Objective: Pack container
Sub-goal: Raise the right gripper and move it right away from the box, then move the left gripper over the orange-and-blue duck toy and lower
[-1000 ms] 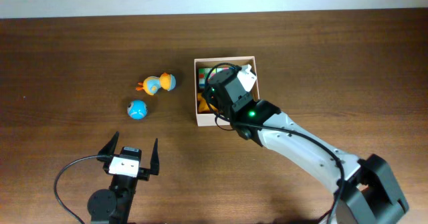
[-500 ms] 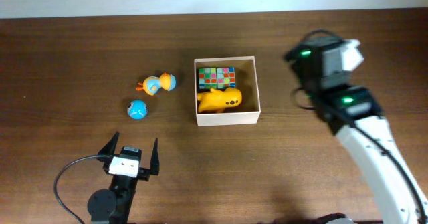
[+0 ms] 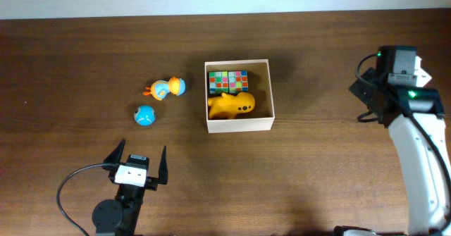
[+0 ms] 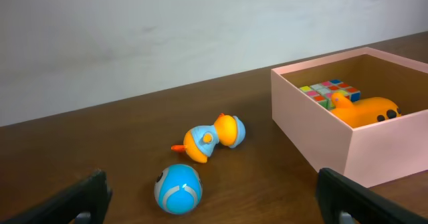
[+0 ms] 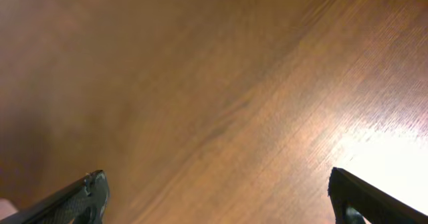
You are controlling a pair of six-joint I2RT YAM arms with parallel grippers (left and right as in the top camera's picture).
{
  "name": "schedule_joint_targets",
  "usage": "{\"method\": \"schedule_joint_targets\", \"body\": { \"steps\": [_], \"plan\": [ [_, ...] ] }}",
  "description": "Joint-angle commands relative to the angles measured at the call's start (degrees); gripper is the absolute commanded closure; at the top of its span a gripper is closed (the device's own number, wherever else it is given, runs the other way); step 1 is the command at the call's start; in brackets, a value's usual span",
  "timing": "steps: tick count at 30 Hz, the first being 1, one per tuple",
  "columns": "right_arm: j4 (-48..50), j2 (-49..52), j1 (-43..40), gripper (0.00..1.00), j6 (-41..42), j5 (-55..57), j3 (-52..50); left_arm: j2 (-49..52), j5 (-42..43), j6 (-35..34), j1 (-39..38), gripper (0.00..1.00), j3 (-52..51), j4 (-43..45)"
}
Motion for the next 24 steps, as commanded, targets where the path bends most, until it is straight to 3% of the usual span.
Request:
{"method": "schedule_joint_targets", "body": {
  "steps": [1,8,24],
  "plan": [
    [-0.35,3.63,-0.2,0.01,-2.14,-0.33,-1.77,-0.55,-0.22,0.72,0.31,0.01,-0.42,0.2],
    [-0.87,8.63,-0.2,0.01,-2.14,-0.33,-2.21,-0.55,-0.24,0.72,0.31,0.01,-0.42,0.17],
    [-0.55,9.18,-0.2,0.01,-2.14,0.04,-2.21,-0.48,5.2,-2.14,0.28,0.01,0.04,-0.13]
  ]
}}
